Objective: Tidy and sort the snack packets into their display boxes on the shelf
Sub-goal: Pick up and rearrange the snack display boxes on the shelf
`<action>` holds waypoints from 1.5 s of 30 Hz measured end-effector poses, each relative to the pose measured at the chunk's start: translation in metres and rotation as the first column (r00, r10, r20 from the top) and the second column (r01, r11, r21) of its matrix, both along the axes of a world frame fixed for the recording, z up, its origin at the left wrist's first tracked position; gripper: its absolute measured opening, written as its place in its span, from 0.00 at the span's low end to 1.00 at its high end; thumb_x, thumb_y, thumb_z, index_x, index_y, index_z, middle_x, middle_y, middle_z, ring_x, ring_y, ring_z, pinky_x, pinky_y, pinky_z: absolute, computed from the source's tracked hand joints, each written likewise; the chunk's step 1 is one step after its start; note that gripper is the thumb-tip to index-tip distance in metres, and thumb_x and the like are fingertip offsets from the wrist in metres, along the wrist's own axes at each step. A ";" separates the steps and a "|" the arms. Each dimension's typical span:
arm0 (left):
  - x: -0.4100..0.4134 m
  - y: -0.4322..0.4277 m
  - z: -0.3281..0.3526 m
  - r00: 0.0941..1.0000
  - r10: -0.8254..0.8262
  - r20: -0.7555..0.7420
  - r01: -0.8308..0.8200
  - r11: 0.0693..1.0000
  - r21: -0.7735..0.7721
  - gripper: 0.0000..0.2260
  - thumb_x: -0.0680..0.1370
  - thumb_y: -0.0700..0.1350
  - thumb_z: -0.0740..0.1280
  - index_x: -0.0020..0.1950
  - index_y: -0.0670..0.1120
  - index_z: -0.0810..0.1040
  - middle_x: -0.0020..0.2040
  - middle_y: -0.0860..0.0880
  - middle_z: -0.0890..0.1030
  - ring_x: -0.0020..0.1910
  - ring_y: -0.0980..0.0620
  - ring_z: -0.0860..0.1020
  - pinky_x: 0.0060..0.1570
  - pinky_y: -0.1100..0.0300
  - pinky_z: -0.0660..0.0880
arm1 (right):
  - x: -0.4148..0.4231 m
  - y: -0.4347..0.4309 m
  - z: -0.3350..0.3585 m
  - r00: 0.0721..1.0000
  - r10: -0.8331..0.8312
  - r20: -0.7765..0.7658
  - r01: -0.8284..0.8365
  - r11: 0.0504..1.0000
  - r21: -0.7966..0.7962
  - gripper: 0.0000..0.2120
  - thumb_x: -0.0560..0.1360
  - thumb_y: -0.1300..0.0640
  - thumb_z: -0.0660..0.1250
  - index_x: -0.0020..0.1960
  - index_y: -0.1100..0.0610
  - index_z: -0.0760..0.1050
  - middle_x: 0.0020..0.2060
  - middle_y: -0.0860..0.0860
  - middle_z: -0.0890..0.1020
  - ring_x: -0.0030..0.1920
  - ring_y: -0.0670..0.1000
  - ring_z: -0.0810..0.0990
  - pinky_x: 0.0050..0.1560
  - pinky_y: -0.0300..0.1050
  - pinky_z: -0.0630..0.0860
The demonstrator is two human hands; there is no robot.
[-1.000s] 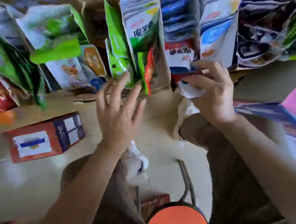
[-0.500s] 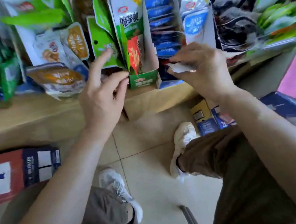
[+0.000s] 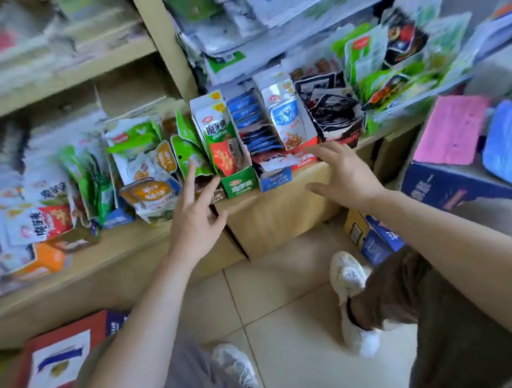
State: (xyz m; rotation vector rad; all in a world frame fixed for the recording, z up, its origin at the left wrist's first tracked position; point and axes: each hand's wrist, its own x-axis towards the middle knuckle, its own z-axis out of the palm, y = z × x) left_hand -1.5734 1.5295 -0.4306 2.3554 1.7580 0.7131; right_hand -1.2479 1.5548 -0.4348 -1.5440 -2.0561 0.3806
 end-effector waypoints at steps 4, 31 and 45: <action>0.006 0.001 0.018 0.999 0.034 -0.043 -0.040 0.989 -0.141 0.33 0.75 0.45 0.75 0.78 0.55 0.66 0.81 0.63 0.38 0.79 0.49 0.61 0.68 0.50 0.71 | 0.027 0.012 -0.005 0.856 -0.426 -0.293 0.417 0.904 -0.094 0.38 0.70 0.46 0.77 0.75 0.53 0.65 0.66 0.55 0.72 0.68 0.56 0.68 0.68 0.52 0.68; 0.024 -0.007 -0.007 0.987 0.161 -0.016 -0.161 0.987 0.027 0.35 0.72 0.45 0.76 0.77 0.55 0.68 0.82 0.59 0.41 0.74 0.47 0.66 0.39 0.54 0.81 | 0.009 0.027 -0.038 0.613 -0.539 -0.578 0.545 0.818 -0.185 0.46 0.60 0.45 0.81 0.71 0.55 0.64 0.64 0.50 0.73 0.67 0.50 0.70 0.70 0.49 0.69; 0.004 -0.023 -0.003 0.949 0.187 0.255 -0.224 0.967 0.123 0.26 0.74 0.41 0.74 0.71 0.51 0.76 0.80 0.55 0.62 0.73 0.63 0.65 0.59 0.77 0.65 | 0.007 -0.003 -0.018 0.519 -0.518 -0.679 0.567 0.804 -0.179 0.43 0.60 0.45 0.82 0.69 0.49 0.65 0.60 0.43 0.76 0.62 0.43 0.75 0.68 0.49 0.73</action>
